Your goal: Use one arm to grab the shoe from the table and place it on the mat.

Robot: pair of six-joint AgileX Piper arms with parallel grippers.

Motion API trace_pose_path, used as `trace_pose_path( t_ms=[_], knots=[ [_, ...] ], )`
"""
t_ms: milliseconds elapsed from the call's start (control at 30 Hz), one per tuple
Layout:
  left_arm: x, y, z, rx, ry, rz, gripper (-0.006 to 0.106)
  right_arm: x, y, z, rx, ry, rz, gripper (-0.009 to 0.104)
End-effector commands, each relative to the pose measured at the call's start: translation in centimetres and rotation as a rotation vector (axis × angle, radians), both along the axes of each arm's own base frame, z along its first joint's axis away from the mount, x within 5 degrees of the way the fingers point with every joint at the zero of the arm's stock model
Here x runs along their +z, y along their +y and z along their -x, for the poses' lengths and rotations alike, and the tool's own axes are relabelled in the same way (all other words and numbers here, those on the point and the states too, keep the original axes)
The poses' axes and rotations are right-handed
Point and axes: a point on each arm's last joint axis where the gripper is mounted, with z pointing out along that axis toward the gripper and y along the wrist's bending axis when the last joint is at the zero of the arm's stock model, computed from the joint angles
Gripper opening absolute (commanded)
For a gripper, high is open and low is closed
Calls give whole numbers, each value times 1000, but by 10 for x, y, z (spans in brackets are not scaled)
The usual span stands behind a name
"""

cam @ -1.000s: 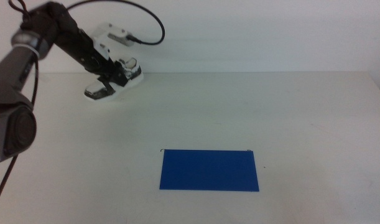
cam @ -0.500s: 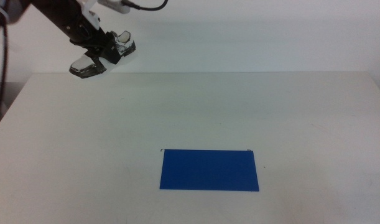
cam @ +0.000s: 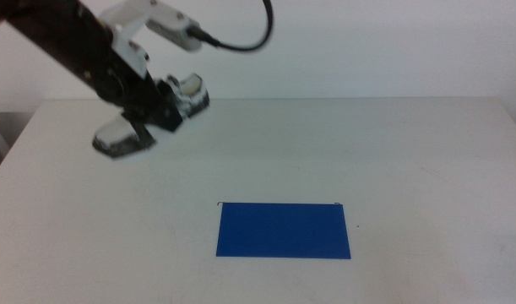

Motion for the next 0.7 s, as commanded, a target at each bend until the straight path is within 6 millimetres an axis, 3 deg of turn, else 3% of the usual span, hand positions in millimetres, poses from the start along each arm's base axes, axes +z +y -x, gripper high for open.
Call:
trace_pose_path(
  t_ms=[0, 133, 333, 667],
  knots=[
    [23, -8, 24, 25, -96, 68, 32, 12, 0, 2, 0, -109, 24, 66],
    [17, -21, 43, -15, -87, 62, 32, 12, 0, 2, 0, -109, 24, 66],
    [14, -45, 53, -62, -74, 57, 32, 12, 0, 2, 0, -109, 24, 66],
    [-6, -110, 47, -191, -39, 15, 26, 12, 0, 2, 0, -109, 24, 66]
  ],
)
